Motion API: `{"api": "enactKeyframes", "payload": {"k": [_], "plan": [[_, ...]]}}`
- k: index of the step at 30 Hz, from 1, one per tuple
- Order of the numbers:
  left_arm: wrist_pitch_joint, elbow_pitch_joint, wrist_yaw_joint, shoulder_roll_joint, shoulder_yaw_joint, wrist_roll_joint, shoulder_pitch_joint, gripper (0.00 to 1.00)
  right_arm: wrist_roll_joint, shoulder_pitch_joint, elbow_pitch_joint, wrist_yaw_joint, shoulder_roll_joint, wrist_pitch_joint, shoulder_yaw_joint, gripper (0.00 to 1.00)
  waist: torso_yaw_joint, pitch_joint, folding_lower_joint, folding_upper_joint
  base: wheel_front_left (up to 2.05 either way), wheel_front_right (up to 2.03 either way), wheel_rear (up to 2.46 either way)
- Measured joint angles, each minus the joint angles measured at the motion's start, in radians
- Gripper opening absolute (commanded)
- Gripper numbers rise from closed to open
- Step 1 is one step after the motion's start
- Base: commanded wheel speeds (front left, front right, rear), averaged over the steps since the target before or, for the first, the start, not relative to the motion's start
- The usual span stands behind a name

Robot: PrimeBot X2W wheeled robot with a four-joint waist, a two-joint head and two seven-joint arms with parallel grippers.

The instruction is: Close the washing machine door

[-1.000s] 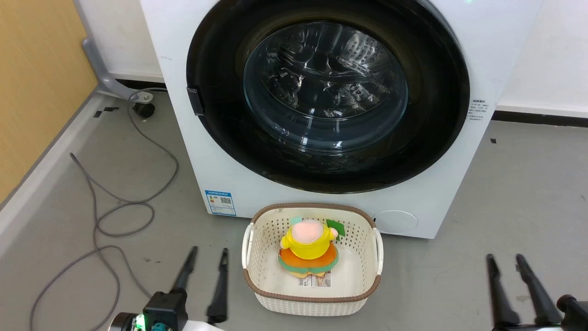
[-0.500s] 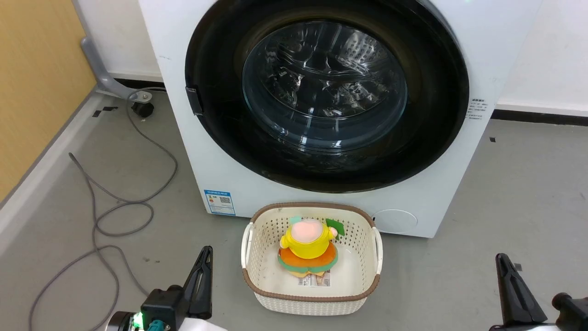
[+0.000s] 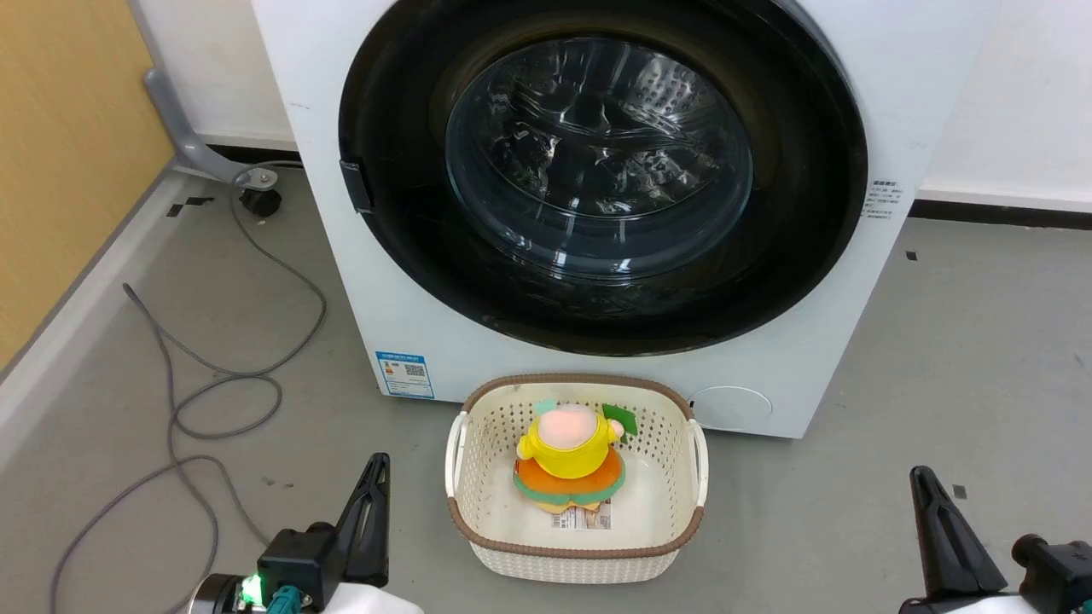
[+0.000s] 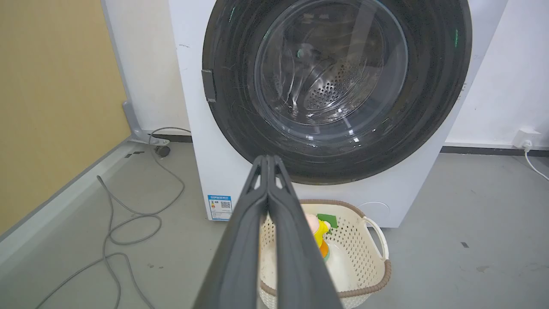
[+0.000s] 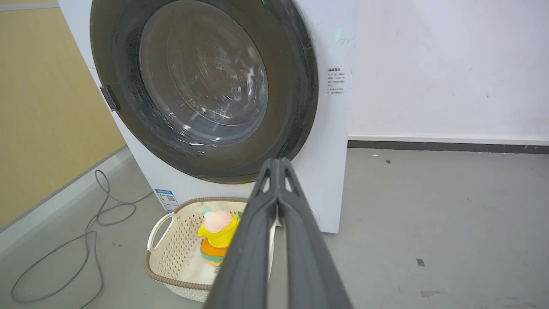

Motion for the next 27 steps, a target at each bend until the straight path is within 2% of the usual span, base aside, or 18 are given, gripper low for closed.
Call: {"api": "enactKeyframes", "payload": {"k": [27], "plan": [[0.053,-0.021,-0.021,-0.013,0.049,0.045,-0.004,0.00,-0.049,-0.030,0.000,0.000,0.009,0.038,0.017,0.00,-0.010,0.006,0.0000,0.0000,0.00,0.00,0.00]]}}
